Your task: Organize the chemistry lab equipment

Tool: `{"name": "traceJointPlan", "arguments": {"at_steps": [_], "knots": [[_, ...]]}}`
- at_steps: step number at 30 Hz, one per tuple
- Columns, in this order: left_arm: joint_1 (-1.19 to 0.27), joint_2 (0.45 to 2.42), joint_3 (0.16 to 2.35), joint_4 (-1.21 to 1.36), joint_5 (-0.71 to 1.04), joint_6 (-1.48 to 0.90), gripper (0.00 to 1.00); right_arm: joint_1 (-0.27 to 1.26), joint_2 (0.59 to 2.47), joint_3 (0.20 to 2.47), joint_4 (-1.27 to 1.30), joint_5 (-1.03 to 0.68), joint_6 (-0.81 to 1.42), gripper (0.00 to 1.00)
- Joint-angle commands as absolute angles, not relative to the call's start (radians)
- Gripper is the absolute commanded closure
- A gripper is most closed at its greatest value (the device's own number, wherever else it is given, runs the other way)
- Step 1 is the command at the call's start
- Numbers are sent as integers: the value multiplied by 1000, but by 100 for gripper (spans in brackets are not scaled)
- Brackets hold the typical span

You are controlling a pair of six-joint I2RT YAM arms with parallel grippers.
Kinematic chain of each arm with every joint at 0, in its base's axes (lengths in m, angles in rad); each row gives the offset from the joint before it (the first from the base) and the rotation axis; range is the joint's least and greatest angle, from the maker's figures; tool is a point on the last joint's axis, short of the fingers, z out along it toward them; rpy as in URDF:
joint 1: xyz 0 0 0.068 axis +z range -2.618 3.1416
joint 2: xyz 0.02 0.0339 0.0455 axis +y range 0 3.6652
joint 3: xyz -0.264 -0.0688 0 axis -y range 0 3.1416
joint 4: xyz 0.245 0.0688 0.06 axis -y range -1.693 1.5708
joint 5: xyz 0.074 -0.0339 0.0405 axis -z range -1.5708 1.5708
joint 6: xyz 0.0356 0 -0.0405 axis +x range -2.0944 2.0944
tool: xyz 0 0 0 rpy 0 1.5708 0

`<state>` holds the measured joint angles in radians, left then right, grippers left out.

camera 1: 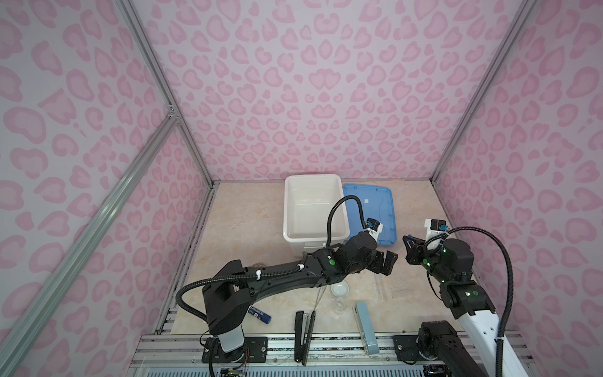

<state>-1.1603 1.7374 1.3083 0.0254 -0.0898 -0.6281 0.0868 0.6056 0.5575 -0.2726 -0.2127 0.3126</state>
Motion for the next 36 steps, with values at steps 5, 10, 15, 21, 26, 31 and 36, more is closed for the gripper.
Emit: {"name": "traceJointPlan", "arguments": {"at_steps": [5, 10, 15, 21, 26, 31, 36], "knots": [[-1161, 1787, 1324, 28, -62, -738, 0, 201, 567, 487, -228, 133, 279, 87], [-1161, 1823, 1330, 39, -38, -746, 0, 320, 562, 454, -202, 333, 246, 87], [-1160, 1840, 1338, 28, -23, -740, 0, 376, 548, 425, -129, 420, 224, 87], [-1161, 1854, 1339, 25, -31, -741, 0, 398, 520, 365, -53, 444, 199, 87], [-1156, 1869, 1339, 18, -29, -741, 0, 406, 519, 340, -2, 431, 192, 87], [-1152, 1882, 1370, 17, -19, -750, 1, 409, 513, 314, 42, 417, 179, 87], [-1149, 1890, 1371, 15, -20, -753, 1, 416, 511, 287, 56, 429, 189, 87]]}}
